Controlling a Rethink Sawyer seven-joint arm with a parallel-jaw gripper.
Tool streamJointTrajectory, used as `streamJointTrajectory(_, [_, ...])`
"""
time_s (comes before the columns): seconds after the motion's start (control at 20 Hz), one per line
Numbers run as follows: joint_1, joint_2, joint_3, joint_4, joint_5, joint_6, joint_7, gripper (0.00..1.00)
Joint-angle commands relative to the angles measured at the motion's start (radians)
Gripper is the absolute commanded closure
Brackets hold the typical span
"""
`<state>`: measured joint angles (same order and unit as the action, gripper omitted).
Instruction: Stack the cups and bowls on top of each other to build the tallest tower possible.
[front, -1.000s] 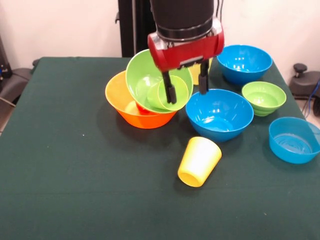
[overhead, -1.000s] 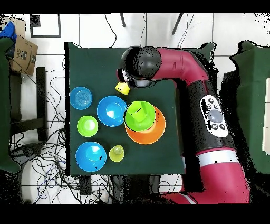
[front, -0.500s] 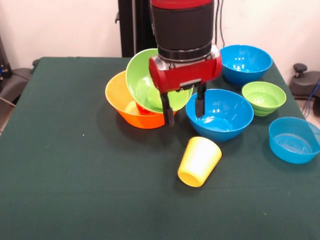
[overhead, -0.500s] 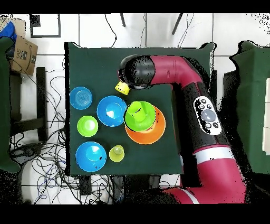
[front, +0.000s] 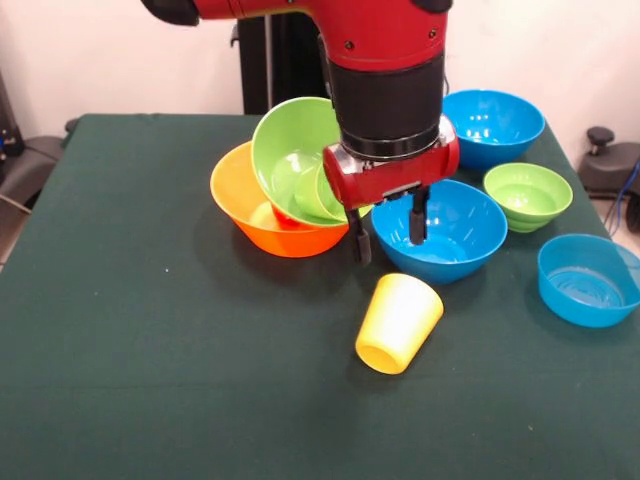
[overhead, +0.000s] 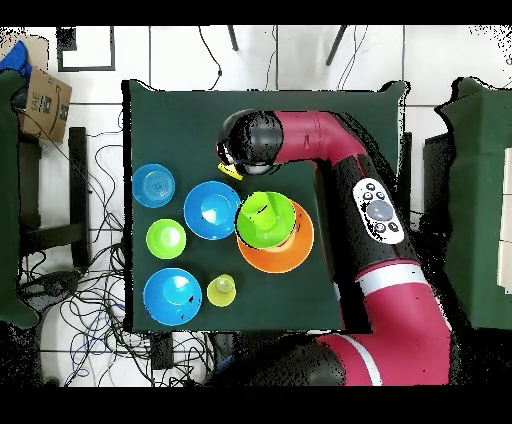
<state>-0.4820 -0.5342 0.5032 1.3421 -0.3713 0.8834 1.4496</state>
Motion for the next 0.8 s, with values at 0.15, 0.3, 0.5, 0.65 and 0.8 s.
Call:
streamJointTrajectory(0.15, [-0.005, 0.084, 0.079, -0.071, -0.106, 0.261, -0.404, 0.0])
streamJointTrajectory(0.3, [-0.009, 0.093, 0.086, -0.076, -0.128, 0.281, -0.429, 0.0])
streamJointTrajectory(0.5, [-0.006, 0.113, 0.094, -0.096, -0.143, 0.301, -0.424, 0.0])
streamJointTrajectory(0.65, [-0.015, 0.116, 0.101, -0.087, -0.153, 0.29, -0.422, 0.0])
streamJointTrajectory(0.8, [-0.022, 0.129, 0.103, -0.071, -0.174, 0.238, -0.406, 0.0])
